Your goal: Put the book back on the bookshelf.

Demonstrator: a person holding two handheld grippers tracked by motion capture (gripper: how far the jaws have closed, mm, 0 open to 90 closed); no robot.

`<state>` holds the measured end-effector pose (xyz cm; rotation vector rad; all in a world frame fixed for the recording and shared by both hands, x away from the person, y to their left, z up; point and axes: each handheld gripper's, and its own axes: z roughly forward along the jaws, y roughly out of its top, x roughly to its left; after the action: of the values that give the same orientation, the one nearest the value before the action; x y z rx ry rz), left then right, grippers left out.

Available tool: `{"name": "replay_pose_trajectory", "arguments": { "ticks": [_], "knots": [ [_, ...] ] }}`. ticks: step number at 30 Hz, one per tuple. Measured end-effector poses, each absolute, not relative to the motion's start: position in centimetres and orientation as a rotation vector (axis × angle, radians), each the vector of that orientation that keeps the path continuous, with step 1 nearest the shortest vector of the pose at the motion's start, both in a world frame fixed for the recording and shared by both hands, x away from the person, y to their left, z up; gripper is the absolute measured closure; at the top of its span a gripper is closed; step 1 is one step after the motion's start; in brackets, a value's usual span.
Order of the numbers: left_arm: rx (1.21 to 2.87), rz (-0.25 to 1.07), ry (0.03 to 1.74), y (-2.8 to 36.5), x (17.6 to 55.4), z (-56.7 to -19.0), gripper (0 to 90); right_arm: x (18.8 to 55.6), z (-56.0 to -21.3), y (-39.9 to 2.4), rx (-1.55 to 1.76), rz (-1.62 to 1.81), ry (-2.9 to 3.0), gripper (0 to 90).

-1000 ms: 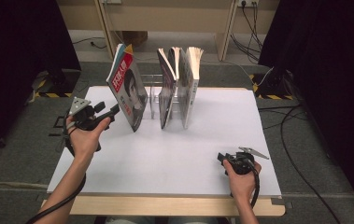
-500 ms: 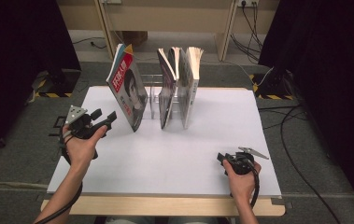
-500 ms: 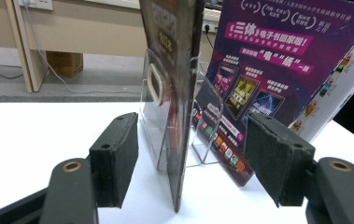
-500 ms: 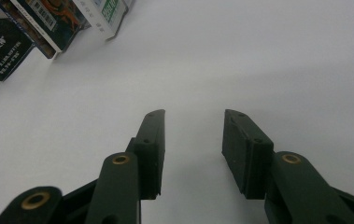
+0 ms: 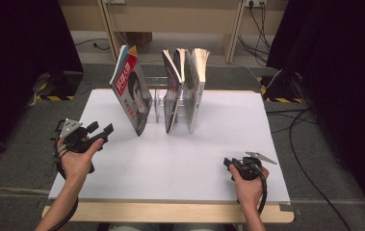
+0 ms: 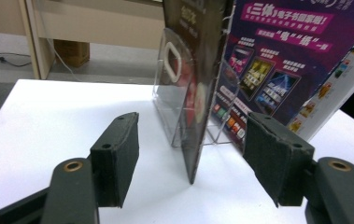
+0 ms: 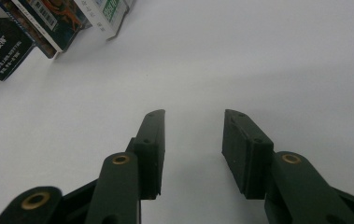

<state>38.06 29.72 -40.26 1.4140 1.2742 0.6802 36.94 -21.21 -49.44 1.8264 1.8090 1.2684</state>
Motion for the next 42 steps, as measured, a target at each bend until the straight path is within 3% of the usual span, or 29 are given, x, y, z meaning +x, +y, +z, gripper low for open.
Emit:
{"name": "replay_pose_trajectory", "arguments": {
  "ticks": [42],
  "knots": [
    [1.464, 0.592, 1.409, 31.6, 35.4, -49.1, 35.7, 36.9, -49.4, -21.0, 1.83, 1.27, 1.812, 60.2]
  ]
}}
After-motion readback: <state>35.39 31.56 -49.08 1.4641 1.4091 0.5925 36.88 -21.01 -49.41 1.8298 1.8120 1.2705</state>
